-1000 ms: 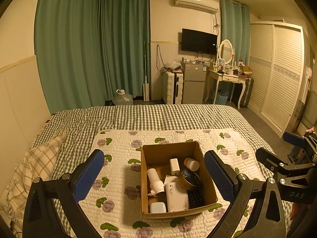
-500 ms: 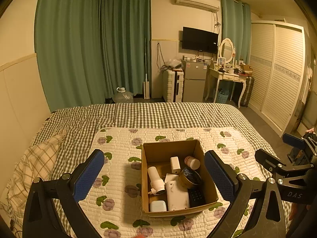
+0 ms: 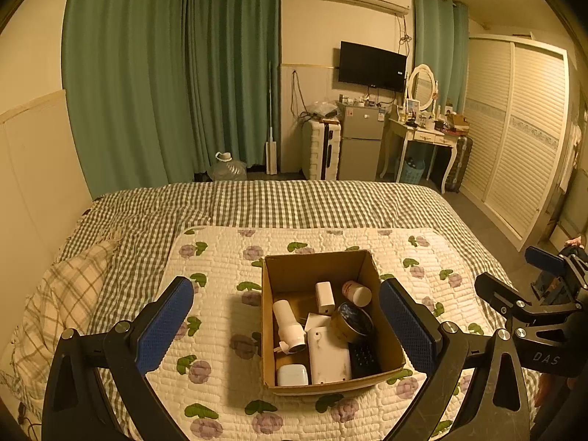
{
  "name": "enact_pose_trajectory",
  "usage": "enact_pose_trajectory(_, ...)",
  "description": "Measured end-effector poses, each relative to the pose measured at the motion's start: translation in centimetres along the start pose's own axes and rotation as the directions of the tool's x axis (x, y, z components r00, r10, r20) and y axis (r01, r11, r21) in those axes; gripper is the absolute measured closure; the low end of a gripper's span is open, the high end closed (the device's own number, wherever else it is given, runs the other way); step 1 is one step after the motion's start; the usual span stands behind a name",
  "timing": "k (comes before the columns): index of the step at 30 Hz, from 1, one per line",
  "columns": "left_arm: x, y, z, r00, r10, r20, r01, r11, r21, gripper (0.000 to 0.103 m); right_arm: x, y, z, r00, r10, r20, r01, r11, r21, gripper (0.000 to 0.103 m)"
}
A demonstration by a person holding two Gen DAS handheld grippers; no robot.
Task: Organize rigid objects
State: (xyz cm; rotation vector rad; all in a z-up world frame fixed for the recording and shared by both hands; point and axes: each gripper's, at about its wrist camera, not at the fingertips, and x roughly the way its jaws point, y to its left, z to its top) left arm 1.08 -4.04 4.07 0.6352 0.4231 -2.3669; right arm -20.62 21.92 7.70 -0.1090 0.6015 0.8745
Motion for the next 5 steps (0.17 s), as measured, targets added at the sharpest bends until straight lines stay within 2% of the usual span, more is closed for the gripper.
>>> enact_pose_trajectory(5, 0.32, 0.35, -0.06, 1.000, -0.004, -0.022, 0.004, 1.000, -0.022, 0.000, 0.21, -0.03, -0.10, 1.000, 0.000, -0.006, 0.000, 1.000, 0.001, 0.000)
